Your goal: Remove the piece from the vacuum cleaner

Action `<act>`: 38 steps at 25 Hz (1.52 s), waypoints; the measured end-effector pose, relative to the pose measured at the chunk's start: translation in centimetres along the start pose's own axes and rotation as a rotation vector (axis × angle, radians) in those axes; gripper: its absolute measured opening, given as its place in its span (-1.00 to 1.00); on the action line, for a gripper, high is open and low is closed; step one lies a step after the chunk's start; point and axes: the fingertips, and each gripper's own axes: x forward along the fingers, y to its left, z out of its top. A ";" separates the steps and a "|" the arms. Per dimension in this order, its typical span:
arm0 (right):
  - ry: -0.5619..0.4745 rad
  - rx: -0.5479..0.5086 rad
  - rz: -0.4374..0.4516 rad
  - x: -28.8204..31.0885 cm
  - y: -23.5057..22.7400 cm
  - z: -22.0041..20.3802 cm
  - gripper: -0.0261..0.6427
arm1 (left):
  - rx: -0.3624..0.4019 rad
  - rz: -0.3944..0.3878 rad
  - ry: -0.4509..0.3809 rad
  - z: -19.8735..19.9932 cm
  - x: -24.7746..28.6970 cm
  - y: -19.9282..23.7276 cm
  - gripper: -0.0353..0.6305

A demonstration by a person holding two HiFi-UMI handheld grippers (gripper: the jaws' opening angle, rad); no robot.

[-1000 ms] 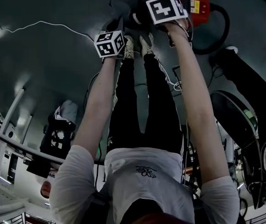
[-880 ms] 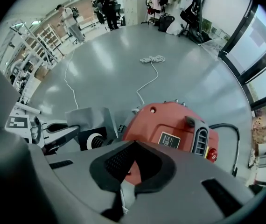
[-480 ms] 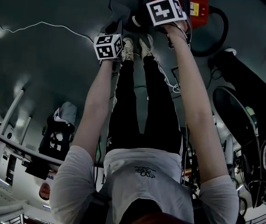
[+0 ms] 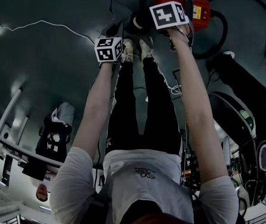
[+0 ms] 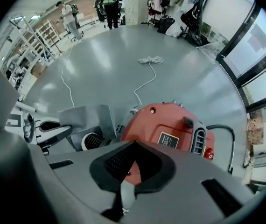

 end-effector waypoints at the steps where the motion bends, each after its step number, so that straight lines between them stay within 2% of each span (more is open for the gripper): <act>1: -0.001 0.009 0.010 0.0 0.1 0.0 -0.89 | -0.004 0.014 0.012 -0.3 -0.2 0.4 -0.83; 3: -0.012 0.030 0.043 0.2 0.6 0.1 -0.88 | -0.036 0.098 0.056 -2.2 -1.6 2.7 -0.83; 5: -0.009 0.021 0.011 0.0 -0.2 0.0 -0.89 | -0.065 0.171 0.094 -4.9 -4.8 6.0 -0.83; 8: -0.035 0.015 -0.033 -0.3 -1.4 0.2 -0.88 | -0.013 0.161 0.100 -6.8 -9.1 7.7 -0.83; 10: -0.052 0.032 -0.026 -0.4 -1.0 0.0 -0.89 | -0.022 0.168 0.069 -6.5 -10.0 8.0 -0.83; 12: -0.070 0.039 0.012 0.0 0.3 0.1 -0.89 | -0.033 0.173 0.042 -5.8 -9.9 7.9 -0.83; 16: -0.047 0.034 -0.044 -0.7 -1.0 0.0 -0.89 | -0.067 0.177 -0.012 -3.7 -8.9 7.1 -0.83; 19: -0.072 0.041 0.005 -0.2 0.2 0.3 -0.89 | -0.048 0.170 -0.035 -2.4 -8.7 6.1 -0.83; 22: -0.069 0.009 -0.028 -0.3 0.3 0.3 -0.89 | -0.067 0.183 -0.079 -0.9 -9.2 5.8 -0.83; 25: -0.067 0.021 -0.043 -0.6 -0.6 0.6 -0.89 | -0.100 0.201 -0.123 1.0 -9.8 5.4 -0.83; 27: -0.068 0.078 0.028 -0.3 0.0 0.6 -0.89 | -0.106 0.205 -0.140 2.6 -10.8 4.7 -0.83; 30: -0.013 0.192 0.121 -1.5 0.8 -0.8 -0.89 | -0.107 0.200 -0.172 5.9 -13.4 3.1 -0.83; 33: -0.122 0.313 0.183 -6.4 1.3 1.4 -0.89 | -0.091 0.188 -0.246 11.7 -16.2 1.7 -0.83; 38: -0.356 0.313 0.315 -20.4 4.9 0.8 -0.89 | -0.087 0.139 -0.358 19.0 -25.7 -4.7 -0.83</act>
